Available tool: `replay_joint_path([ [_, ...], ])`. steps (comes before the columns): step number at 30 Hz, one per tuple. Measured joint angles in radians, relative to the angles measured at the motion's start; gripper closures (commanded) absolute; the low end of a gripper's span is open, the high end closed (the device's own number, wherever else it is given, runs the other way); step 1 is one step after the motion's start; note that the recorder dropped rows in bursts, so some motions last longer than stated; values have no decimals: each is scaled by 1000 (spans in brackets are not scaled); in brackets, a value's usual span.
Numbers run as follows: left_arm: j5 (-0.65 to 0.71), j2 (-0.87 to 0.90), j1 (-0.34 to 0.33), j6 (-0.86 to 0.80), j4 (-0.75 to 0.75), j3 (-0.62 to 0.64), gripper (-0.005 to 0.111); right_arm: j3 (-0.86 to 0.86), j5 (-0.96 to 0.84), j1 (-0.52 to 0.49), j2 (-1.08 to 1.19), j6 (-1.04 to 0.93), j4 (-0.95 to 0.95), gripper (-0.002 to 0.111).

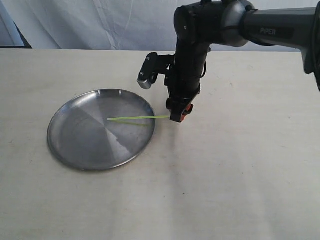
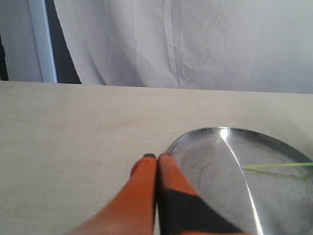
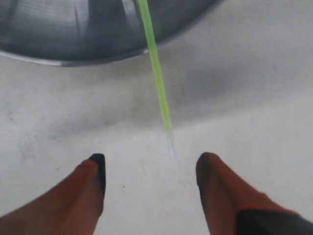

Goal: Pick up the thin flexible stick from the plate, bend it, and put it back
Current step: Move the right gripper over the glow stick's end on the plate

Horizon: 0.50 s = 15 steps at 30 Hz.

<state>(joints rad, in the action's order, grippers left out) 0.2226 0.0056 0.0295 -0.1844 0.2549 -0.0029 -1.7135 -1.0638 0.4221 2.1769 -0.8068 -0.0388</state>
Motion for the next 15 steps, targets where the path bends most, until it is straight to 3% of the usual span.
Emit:
replay_joint_path([
  [15,0,0,0,0,0,0,107,0,147,58,33,-30,44,53],
])
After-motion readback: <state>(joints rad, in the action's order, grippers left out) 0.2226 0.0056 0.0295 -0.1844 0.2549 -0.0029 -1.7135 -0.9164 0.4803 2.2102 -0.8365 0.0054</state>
